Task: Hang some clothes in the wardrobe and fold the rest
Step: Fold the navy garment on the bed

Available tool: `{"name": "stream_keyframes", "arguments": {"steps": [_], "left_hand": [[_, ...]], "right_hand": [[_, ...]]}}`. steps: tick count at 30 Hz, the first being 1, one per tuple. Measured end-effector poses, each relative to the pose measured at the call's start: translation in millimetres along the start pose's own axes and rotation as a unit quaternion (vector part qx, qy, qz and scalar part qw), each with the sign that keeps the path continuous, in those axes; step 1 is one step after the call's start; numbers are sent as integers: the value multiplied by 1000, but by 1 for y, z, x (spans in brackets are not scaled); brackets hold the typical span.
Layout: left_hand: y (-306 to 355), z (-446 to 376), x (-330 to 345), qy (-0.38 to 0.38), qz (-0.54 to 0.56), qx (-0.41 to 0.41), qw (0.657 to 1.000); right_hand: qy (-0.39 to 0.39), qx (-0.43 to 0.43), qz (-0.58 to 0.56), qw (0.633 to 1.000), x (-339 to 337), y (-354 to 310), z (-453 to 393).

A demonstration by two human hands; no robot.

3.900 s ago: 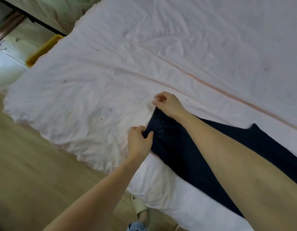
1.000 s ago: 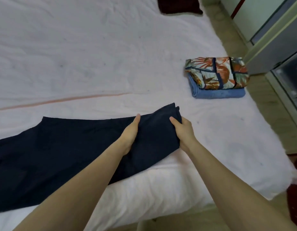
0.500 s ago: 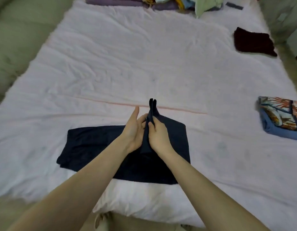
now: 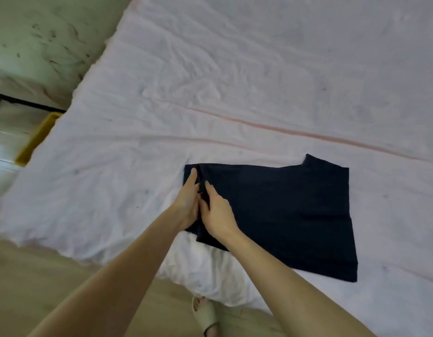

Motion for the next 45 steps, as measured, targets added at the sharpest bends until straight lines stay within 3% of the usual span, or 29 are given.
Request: {"name": "stream_keyframes", "arguments": {"steps": [3, 6, 10, 13, 16, 20, 24, 27, 31, 33, 38, 41, 45], "left_hand": [[-1, -19, -30, 81, -98, 26, 992], [18, -26, -43, 133, -297, 148, 934], [42, -18, -44, 157, -331, 265, 892], [57, -18, -49, 226, -444, 275, 823], [71, -7, -15, 269, -560, 349, 701], [41, 1, 113, 98, -655, 504, 555], [-18, -10, 208, -55, -706, 533, 464], [-55, -30, 243, -102, -746, 515, 410], [-86, -67, 261, -107, -814, 399, 409], [-87, -80, 263, -90, -827, 361, 422], [-101, -94, 259, -83, -868, 309, 380], [-106, -97, 256, -77, -883, 287, 363], [-103, -92, 262, -85, -878, 283, 376]], "right_hand": [[-45, 9, 1, 999, 24, 12, -13], [-76, -16, -7, 997, 28, 13, -19], [-51, -31, -32, 998, 17, 17, -24], [22, -31, 14, 999, -4, 20, -25], [118, -38, 53, 991, -54, 26, -16], [183, 5, 123, 975, -155, 68, -2], [203, 16, 204, 958, -259, 112, -10], [130, -8, 272, 954, -299, 131, -33], [-33, -44, 319, 946, -300, 158, -53], [-69, -51, 343, 935, -298, 167, -56], [-130, -41, 324, 936, -307, 180, -76], [-51, -53, 251, 965, -318, 181, -86], [179, -32, 133, 974, -329, 195, -23]]}}
Point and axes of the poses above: each hand's wrist, its own z-axis away from the middle knuckle, its own x-axis out of the palm, y = z × x, the point moved 8 cm from there along -z, towards the middle knuckle, and after that the axes turned 1 degree about z, right-handed, at the moved point
